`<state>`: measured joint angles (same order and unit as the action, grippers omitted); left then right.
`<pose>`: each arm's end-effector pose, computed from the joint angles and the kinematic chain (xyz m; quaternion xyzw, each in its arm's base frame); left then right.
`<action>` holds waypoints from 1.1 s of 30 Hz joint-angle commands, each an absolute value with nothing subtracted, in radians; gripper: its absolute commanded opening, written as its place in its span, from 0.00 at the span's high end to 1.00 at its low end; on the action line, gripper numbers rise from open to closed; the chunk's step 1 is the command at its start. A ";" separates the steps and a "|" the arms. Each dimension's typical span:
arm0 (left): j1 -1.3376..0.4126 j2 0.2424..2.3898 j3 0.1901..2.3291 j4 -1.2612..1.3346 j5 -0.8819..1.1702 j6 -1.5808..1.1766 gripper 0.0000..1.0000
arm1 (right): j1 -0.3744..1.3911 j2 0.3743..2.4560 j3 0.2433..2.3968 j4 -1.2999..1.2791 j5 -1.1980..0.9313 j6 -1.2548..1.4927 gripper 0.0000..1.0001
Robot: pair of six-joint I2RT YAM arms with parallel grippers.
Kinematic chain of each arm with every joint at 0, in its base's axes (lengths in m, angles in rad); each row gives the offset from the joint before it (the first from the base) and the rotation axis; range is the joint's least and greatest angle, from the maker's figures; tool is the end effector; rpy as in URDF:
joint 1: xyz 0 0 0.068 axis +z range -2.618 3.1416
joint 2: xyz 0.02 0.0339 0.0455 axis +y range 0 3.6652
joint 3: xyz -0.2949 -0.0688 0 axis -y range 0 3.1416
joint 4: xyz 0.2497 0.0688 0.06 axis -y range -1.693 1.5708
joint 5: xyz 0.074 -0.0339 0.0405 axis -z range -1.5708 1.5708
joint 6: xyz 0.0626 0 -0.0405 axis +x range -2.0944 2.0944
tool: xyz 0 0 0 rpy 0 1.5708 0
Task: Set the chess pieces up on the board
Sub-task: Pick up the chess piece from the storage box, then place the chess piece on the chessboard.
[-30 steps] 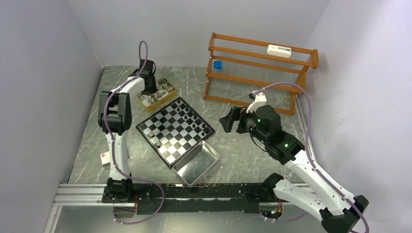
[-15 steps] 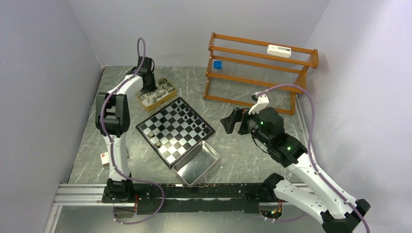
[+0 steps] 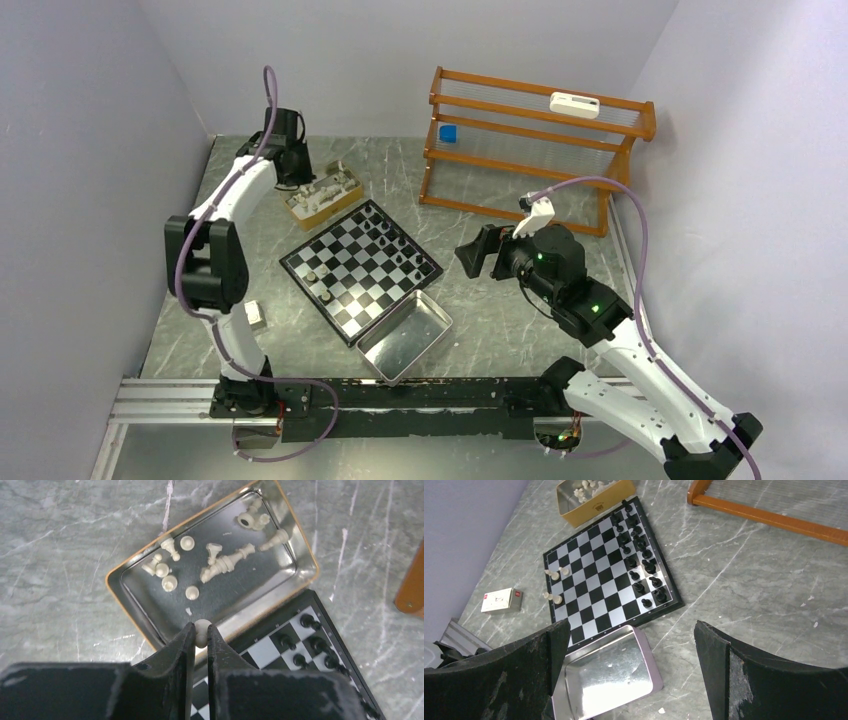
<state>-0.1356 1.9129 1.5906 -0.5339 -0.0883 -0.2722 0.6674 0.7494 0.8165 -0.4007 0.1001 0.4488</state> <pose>0.4606 -0.0573 0.2661 -0.0793 0.9327 -0.0303 0.3505 0.1437 0.1053 0.3464 -0.0599 0.8120 0.2721 0.5129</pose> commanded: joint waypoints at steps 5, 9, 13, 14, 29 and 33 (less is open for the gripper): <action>-0.140 1.691 1.457 -0.642 -0.030 -0.265 0.83 | 0.670 0.728 0.803 -0.382 0.094 0.450 0.00; -0.140 1.596 1.347 -0.655 0.014 -0.280 0.82 | 0.671 0.726 0.798 -0.383 0.092 0.444 0.00; -0.145 1.529 1.259 -0.665 0.010 -0.278 0.82 | 0.670 0.729 0.795 -0.375 0.087 0.442 0.00; -0.147 1.520 1.238 -0.665 0.009 -0.273 0.82 | 0.671 0.731 0.793 -0.371 0.083 0.441 0.00; -0.157 1.539 1.068 -0.595 0.055 -0.299 0.83 | 0.670 0.737 0.795 -0.371 0.081 0.440 0.00; -0.166 1.553 1.061 -0.584 0.039 -0.299 0.84 | 0.670 0.734 0.791 -0.370 0.081 0.442 0.00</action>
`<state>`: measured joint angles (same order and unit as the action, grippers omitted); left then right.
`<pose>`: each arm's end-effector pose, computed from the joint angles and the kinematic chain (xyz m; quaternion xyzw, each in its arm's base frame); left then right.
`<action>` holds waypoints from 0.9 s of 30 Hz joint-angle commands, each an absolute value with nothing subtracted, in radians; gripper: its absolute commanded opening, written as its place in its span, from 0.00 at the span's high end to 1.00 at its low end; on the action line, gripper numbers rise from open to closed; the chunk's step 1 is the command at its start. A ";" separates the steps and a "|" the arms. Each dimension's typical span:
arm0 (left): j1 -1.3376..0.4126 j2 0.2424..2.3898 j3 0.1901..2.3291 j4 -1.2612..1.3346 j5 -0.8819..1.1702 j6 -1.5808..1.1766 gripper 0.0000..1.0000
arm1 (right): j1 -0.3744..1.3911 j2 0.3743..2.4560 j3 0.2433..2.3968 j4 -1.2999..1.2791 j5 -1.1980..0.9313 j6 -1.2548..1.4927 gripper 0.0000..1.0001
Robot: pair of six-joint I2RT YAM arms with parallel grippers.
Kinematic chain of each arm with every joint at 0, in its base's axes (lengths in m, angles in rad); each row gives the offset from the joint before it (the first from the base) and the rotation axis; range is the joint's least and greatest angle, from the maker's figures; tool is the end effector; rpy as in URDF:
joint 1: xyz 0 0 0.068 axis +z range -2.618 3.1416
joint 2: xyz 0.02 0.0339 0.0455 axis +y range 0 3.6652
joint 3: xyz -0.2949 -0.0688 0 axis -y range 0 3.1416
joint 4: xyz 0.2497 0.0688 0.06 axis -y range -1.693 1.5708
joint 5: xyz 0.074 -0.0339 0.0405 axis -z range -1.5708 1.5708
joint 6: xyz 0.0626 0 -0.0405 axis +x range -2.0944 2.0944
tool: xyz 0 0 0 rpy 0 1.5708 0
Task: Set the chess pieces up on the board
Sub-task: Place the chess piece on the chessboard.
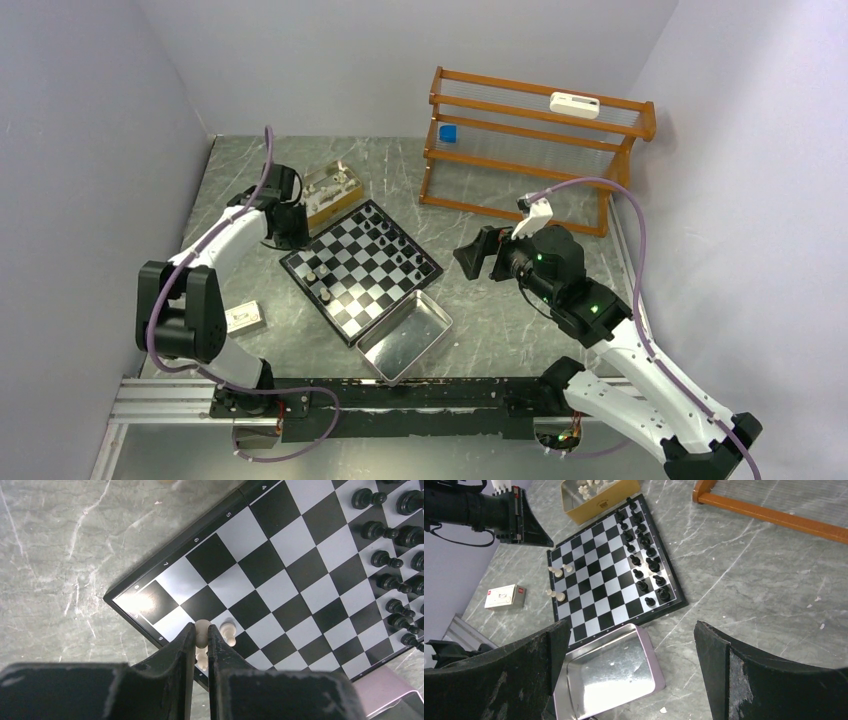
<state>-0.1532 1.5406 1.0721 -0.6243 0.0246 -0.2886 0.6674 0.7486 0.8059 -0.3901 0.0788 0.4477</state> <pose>0.3198 -0.0509 0.2278 -0.0628 0.9695 -0.0635 0.2283 0.1434 0.1067 0.3439 -0.0665 0.8114 0.2795 0.5089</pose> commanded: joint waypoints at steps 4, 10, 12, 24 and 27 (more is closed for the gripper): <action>-0.176 1.572 1.059 -0.575 0.025 -0.299 0.84 | 0.670 0.734 0.789 -0.368 0.081 0.444 0.00; -0.192 1.587 1.050 -0.568 0.011 -0.301 0.84 | 0.670 0.726 0.784 -0.373 0.084 0.443 0.00; -0.201 1.592 1.049 -0.569 0.002 -0.303 0.83 | 0.672 0.721 0.780 -0.373 0.087 0.443 0.00; -0.219 1.642 1.038 -0.561 0.002 -0.300 0.84 | 0.671 0.710 0.778 -0.377 0.089 0.443 0.00; -0.219 1.652 1.041 -0.564 -0.032 -0.297 0.84 | 0.671 0.709 0.776 -0.375 0.089 0.445 0.00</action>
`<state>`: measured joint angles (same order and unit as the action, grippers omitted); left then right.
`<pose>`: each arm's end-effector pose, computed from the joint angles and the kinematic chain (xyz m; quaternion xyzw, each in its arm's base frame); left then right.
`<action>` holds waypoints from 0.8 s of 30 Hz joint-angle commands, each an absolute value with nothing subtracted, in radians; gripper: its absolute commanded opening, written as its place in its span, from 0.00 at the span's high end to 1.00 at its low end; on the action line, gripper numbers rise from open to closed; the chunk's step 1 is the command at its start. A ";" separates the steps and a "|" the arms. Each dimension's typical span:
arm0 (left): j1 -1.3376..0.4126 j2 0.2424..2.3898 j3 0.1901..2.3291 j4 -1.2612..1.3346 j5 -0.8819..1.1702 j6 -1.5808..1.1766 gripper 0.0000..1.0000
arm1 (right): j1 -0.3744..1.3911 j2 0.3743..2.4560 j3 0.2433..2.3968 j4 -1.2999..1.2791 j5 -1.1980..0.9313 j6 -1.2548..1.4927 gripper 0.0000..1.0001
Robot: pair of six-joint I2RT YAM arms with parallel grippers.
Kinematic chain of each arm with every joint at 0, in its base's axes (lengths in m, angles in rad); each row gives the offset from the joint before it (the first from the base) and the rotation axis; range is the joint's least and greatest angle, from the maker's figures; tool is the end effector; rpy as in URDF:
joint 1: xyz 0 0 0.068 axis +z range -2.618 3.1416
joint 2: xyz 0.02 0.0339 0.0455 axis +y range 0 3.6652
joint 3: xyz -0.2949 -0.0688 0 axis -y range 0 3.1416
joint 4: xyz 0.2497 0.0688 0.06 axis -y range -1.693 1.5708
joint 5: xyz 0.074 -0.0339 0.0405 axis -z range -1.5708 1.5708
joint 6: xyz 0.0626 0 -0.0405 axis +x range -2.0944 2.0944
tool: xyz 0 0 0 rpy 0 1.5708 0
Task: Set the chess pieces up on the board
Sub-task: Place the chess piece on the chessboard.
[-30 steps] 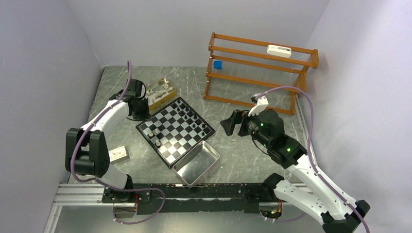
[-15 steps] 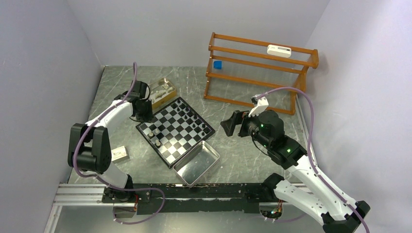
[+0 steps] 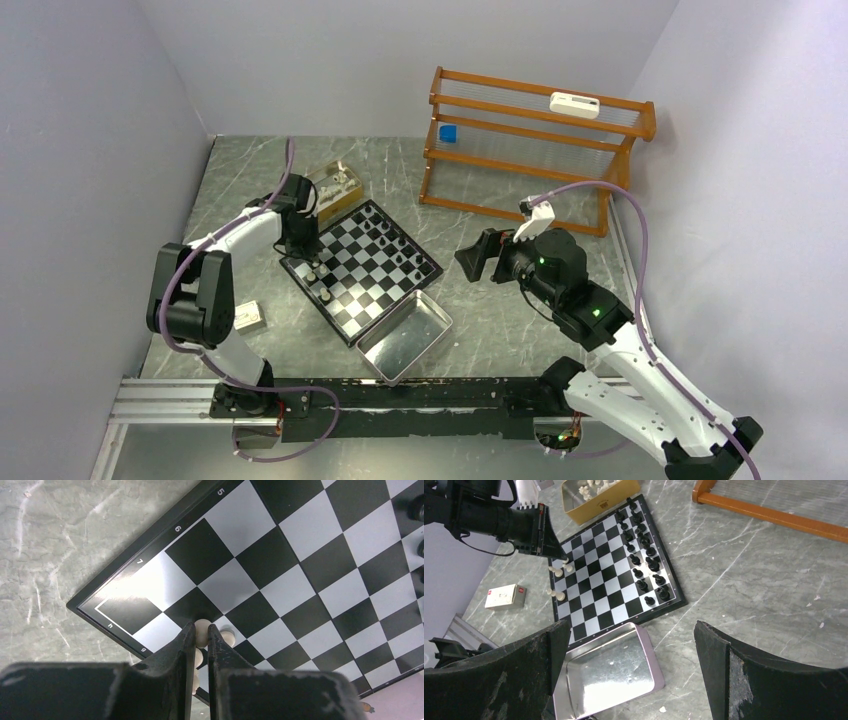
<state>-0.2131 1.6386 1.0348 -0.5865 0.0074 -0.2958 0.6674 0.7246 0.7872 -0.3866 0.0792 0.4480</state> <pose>0.3228 -0.0703 0.1885 -0.0399 0.9811 -0.0511 0.1821 0.1397 0.1038 0.3410 -0.0658 0.8089 0.2815 0.5120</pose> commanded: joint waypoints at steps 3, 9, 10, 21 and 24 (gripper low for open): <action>-0.219 1.660 1.047 -0.570 -0.047 -0.294 0.84 | 0.670 0.712 0.776 -0.376 0.087 0.446 0.00; -0.219 1.664 1.049 -0.569 -0.054 -0.291 0.83 | 0.670 0.707 0.775 -0.374 0.087 0.445 0.00; -0.219 1.667 1.049 -0.570 -0.055 -0.292 0.83 | 0.670 0.707 0.775 -0.375 0.087 0.446 0.00; -0.219 1.687 1.070 -0.569 -0.051 -0.292 0.82 | 0.670 0.702 0.772 -0.373 0.085 0.451 0.00; -0.219 1.689 1.072 -0.570 -0.049 -0.288 0.82 | 0.670 0.703 0.771 -0.372 0.083 0.452 0.00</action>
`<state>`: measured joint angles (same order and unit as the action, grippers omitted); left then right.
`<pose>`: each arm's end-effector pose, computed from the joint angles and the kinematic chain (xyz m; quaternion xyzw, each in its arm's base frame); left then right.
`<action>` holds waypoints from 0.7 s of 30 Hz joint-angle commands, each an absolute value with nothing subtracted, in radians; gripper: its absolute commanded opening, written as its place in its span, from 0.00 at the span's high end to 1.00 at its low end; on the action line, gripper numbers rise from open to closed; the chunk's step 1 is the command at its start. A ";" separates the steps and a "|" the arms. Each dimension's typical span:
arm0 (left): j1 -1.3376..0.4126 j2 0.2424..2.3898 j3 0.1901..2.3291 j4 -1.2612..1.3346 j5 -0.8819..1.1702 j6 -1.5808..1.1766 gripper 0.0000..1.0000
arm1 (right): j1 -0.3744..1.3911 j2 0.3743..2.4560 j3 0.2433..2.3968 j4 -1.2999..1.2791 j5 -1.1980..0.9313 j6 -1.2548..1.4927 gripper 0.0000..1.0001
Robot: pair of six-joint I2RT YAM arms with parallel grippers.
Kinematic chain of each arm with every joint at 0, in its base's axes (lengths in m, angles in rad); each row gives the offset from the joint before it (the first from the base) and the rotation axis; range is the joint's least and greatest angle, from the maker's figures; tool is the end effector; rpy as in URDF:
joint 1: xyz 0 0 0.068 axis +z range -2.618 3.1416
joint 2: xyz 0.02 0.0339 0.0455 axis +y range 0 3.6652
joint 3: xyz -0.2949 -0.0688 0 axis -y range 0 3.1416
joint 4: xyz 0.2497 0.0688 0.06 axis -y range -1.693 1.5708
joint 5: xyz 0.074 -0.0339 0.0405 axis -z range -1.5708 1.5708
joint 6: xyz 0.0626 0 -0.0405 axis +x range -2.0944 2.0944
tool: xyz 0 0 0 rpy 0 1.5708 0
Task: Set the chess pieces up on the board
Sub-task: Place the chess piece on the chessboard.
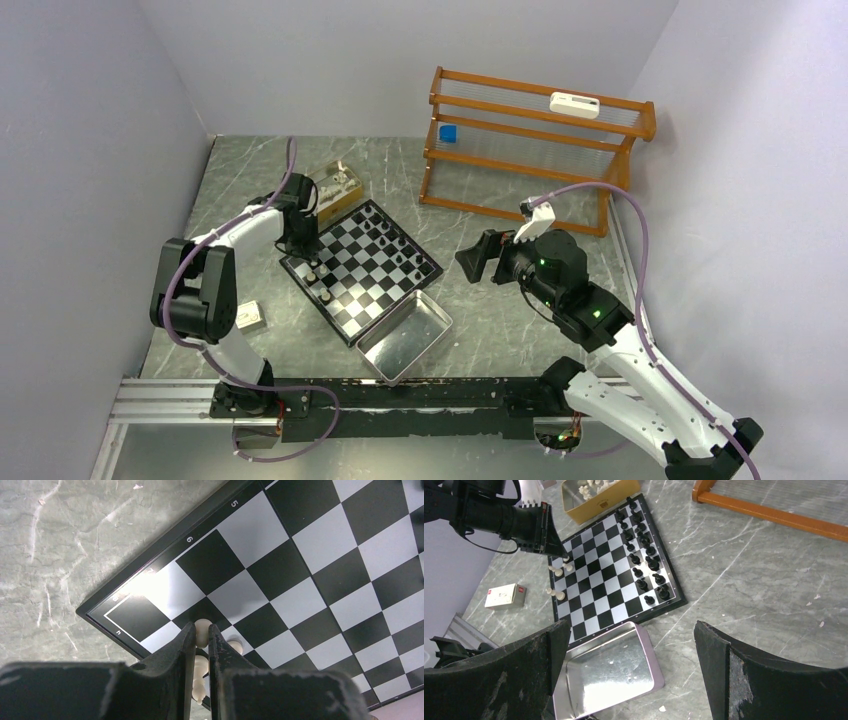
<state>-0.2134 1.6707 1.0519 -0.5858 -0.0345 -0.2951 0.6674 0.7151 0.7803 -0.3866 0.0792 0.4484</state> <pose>0.3293 -0.0692 0.1835 -0.0433 0.9822 -0.0294 0.1805 0.1382 0.1026 0.3399 -0.0656 0.8082 0.2821 0.5128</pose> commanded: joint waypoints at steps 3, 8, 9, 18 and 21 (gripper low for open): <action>-0.219 1.693 1.073 -0.571 -0.051 -0.289 0.82 | 0.670 0.705 0.776 -0.374 0.081 0.451 0.00; -0.219 1.691 1.075 -0.572 -0.054 -0.286 0.77 | 0.670 0.700 0.775 -0.375 0.083 0.451 0.00; -0.219 1.690 1.075 -0.572 -0.054 -0.285 0.77 | 0.671 0.700 0.775 -0.376 0.085 0.451 0.00; -0.219 1.682 1.085 -0.580 -0.056 -0.280 0.71 | 0.670 0.701 0.782 -0.378 0.087 0.446 0.00; -0.219 1.673 1.103 -0.589 -0.061 -0.276 0.69 | 0.670 0.702 0.784 -0.380 0.087 0.445 0.00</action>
<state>-0.2134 1.6817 1.0538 -0.5869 -0.0399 -0.2913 0.6674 0.7147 0.7776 -0.3866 0.0792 0.4484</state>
